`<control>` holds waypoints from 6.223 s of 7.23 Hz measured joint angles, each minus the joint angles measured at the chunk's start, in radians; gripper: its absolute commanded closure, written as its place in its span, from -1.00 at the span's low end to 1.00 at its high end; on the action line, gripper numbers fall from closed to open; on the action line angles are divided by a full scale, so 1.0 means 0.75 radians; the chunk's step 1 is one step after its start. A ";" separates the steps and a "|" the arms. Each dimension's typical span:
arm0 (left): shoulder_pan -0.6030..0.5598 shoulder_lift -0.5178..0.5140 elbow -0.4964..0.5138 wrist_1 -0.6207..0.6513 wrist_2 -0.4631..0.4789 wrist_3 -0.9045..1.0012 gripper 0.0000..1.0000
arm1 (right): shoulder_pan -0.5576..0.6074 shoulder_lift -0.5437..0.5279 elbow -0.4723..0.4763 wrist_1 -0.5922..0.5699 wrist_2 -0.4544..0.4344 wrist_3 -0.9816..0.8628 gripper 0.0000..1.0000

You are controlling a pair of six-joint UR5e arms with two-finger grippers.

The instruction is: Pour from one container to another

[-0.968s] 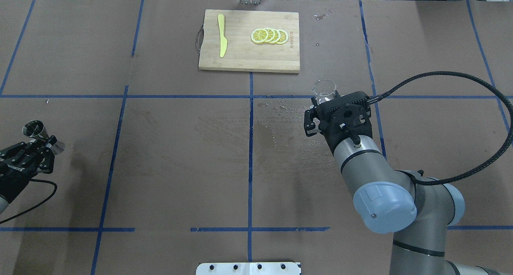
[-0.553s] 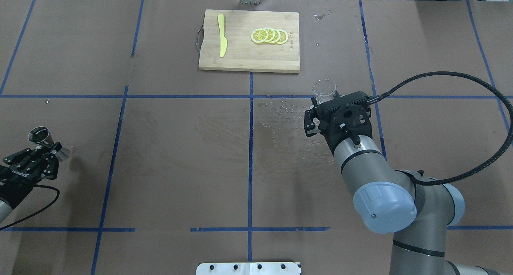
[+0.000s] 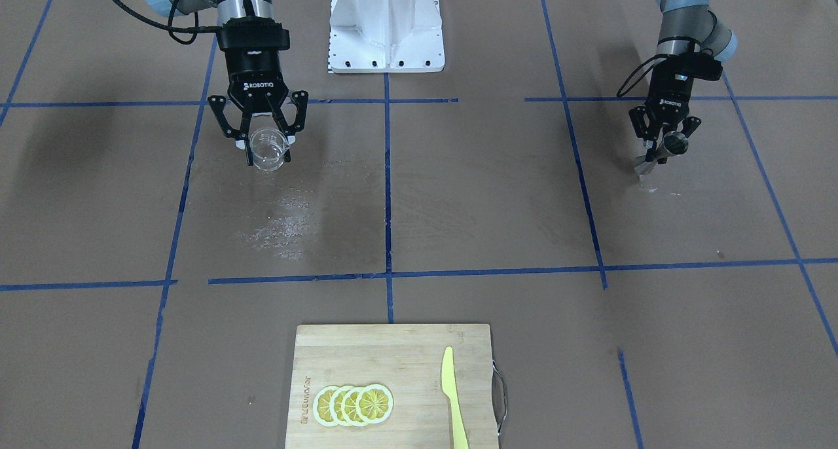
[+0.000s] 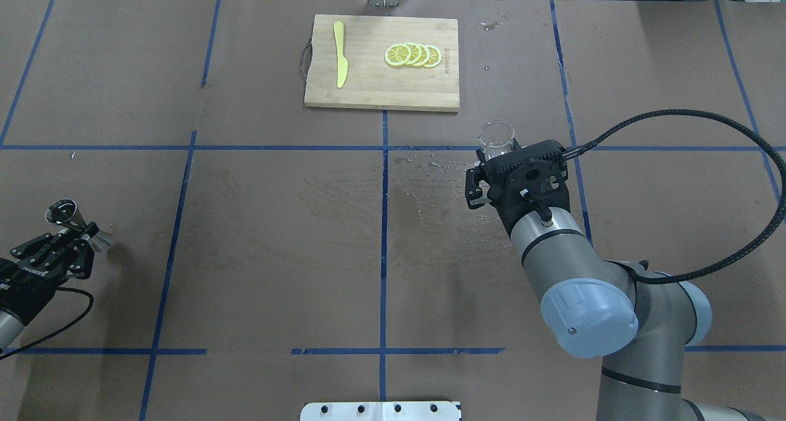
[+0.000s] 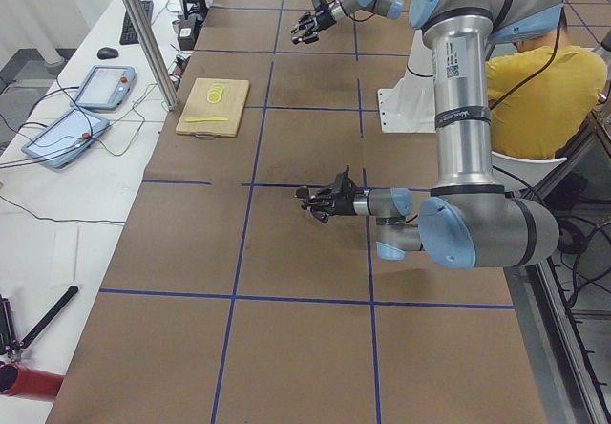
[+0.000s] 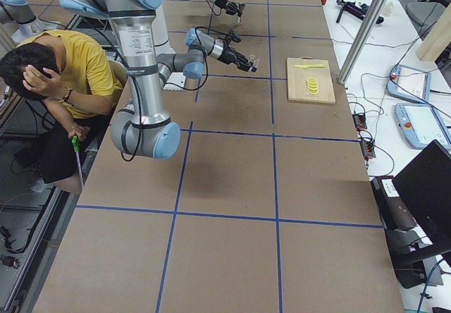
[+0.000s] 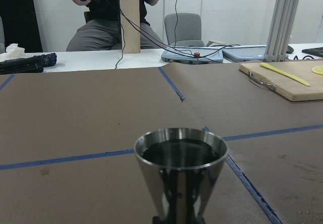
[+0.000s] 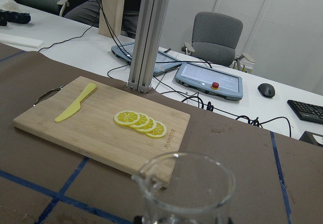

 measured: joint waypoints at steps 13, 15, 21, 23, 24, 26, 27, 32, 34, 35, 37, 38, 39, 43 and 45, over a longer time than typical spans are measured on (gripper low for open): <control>0.096 -0.009 0.032 0.008 0.070 -0.062 -0.40 | -0.002 0.007 0.000 0.000 0.000 0.000 1.00; 0.096 -0.010 0.032 0.007 0.069 -0.062 -0.55 | -0.003 0.007 -0.001 0.000 0.000 0.000 1.00; 0.095 0.013 -0.068 0.003 -0.088 -0.051 -1.00 | -0.002 0.009 0.004 0.001 0.000 0.000 1.00; 0.093 0.103 -0.115 0.009 -0.217 -0.050 -1.00 | -0.002 0.008 0.009 0.002 0.000 0.000 1.00; 0.092 0.146 -0.134 0.010 -0.244 -0.050 -1.00 | -0.002 0.009 0.015 0.002 -0.001 0.000 1.00; 0.089 0.196 -0.151 0.011 -0.290 -0.051 -1.00 | -0.002 0.011 0.025 0.002 -0.002 0.002 1.00; 0.086 0.229 -0.168 0.011 -0.344 -0.051 -1.00 | -0.002 0.011 0.025 0.002 -0.002 0.002 1.00; -0.167 0.514 -0.227 0.010 -0.866 0.100 -1.00 | -0.001 -0.061 0.034 0.020 -0.002 0.032 1.00; -0.585 0.467 -0.140 0.024 -1.231 0.478 -1.00 | 0.000 -0.245 0.047 0.197 -0.008 0.094 1.00; -0.848 0.388 -0.093 0.096 -1.441 0.684 -1.00 | 0.000 -0.358 0.037 0.329 -0.021 0.104 1.00; -1.292 0.194 -0.065 0.433 -1.798 1.031 -1.00 | -0.001 -0.553 -0.073 0.643 -0.084 0.116 1.00; -1.425 0.109 -0.069 0.607 -1.921 1.134 -1.00 | -0.005 -0.601 -0.196 0.830 -0.122 0.119 1.00; -1.504 0.045 -0.091 0.762 -2.023 1.182 -1.00 | -0.016 -0.617 -0.326 1.005 -0.144 0.132 1.00; -1.688 -0.080 -0.281 1.317 -2.232 1.103 -1.00 | -0.151 -0.620 -0.519 1.215 -0.210 0.345 0.87; -1.698 -0.071 -0.291 1.352 -2.232 1.036 -1.00 | -0.229 -0.619 -0.539 1.209 -0.284 0.373 0.61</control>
